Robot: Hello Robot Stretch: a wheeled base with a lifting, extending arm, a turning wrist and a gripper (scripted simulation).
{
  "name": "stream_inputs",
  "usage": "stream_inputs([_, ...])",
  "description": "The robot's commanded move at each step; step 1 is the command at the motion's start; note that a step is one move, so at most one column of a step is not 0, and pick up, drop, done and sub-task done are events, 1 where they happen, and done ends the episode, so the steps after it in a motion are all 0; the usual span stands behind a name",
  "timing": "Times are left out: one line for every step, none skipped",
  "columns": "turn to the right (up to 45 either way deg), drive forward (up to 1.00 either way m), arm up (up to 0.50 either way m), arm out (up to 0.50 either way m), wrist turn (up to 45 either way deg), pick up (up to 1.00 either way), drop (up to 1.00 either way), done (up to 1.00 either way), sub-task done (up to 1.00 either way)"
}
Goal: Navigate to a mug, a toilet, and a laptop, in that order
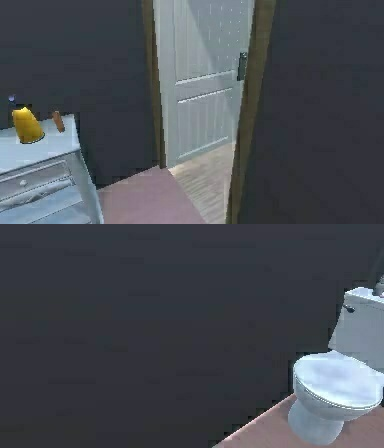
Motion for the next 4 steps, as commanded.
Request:
stream_inputs([0.0, 0.4, 0.0, 0.0, 0.0, 0.0, 0.0, 0.0, 0.0])
stream_inputs([9.0, 0.0, 0.0, 0.0, 0.0, 0.0, 0.0, 0.0, 0.0])
stream_inputs([0.0, 0.4, 0.0, 0.0, 0.0, 0.0, 0.0, 0.0, 0.0])
stream_inputs([6.0, 0.0, 0.0, 0.0, 0.0, 0.0, 0.0, 0.0, 0.0])
